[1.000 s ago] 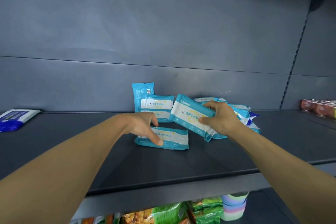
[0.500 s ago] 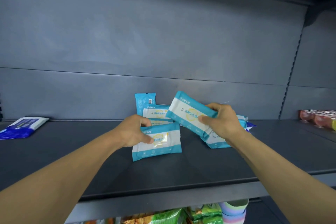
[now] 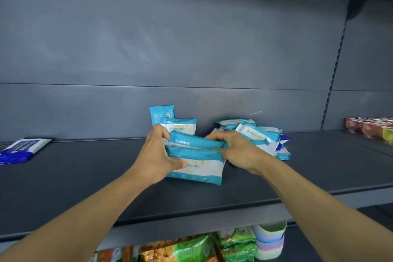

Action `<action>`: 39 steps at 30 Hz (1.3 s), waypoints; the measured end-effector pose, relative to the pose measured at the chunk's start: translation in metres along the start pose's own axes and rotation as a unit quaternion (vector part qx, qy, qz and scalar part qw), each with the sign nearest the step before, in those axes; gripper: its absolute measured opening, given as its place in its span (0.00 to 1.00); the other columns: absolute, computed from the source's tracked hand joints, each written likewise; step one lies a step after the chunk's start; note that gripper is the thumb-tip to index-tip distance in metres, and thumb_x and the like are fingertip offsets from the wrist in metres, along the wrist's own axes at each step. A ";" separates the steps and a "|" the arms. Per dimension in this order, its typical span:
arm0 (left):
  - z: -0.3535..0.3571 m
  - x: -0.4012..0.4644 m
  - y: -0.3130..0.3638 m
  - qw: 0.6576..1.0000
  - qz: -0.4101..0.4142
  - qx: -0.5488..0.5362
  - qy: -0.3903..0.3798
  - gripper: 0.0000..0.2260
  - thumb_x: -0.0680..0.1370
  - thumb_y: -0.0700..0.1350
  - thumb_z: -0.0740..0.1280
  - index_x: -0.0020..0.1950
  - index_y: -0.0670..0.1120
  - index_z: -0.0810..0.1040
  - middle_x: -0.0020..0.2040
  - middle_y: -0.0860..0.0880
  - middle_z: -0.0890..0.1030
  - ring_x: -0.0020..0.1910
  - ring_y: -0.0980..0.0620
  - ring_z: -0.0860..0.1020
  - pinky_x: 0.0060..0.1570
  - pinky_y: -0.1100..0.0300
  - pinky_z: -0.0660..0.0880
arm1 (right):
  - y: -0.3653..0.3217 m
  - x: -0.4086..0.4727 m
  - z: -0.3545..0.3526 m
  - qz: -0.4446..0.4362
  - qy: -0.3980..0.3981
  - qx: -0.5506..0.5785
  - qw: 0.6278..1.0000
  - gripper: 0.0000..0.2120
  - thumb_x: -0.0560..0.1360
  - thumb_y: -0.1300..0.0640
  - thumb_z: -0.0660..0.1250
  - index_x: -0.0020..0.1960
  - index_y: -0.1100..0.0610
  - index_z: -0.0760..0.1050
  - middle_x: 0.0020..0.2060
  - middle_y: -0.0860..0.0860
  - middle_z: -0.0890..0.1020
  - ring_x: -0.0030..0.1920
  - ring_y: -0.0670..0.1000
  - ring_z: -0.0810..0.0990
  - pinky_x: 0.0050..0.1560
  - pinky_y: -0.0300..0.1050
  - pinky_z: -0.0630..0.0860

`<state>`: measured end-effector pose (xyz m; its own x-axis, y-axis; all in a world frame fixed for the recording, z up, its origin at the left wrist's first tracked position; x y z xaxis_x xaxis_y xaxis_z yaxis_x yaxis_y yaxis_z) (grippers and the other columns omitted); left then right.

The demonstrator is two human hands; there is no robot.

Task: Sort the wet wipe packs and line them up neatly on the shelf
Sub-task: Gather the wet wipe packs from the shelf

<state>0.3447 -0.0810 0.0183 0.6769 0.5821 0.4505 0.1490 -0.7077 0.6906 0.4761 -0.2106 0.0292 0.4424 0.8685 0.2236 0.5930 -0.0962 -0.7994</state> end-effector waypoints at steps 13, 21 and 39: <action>0.019 0.009 0.029 0.980 0.032 0.123 -0.151 0.17 0.65 0.45 0.78 0.47 0.52 0.73 0.46 0.54 0.79 0.44 0.55 0.78 0.42 0.62 0.76 | 0.045 -0.006 -0.093 0.036 0.166 -0.219 0.961 0.16 0.79 0.64 0.59 0.66 0.58 0.72 0.64 0.52 0.75 0.64 0.52 0.72 0.62 0.41 0.67; 0.032 0.014 0.039 0.960 0.037 0.213 -0.177 0.22 0.64 0.52 0.79 0.53 0.58 0.73 0.48 0.57 0.78 0.45 0.57 0.76 0.48 0.59 0.75 | 0.106 0.006 -0.102 0.177 -0.001 -0.316 0.932 0.37 0.74 0.53 0.70 0.76 0.49 0.54 0.75 0.51 0.57 0.73 0.54 0.57 0.72 0.50 0.60; 0.047 0.030 0.032 0.961 0.021 0.206 -0.184 0.22 0.60 0.59 0.74 0.51 0.54 0.79 0.48 0.58 0.81 0.47 0.56 0.79 0.50 0.51 0.78 | 0.114 0.037 -0.144 0.204 0.126 -0.352 0.905 0.29 0.76 0.45 0.65 0.71 0.57 0.63 0.65 0.55 0.72 0.62 0.55 0.73 0.56 0.48 0.73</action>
<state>0.4032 -0.1049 0.0271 0.8866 0.4217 0.1899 0.3371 -0.8704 0.3589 0.6575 -0.2594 0.0265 0.8081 0.5609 0.1800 0.5877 -0.7470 -0.3107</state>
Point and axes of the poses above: each hand's wrist, its own x-axis towards the middle knuckle, its own z-axis out of the palm, y = z × x, the point moved 7 cm from there along x, towards the middle knuckle
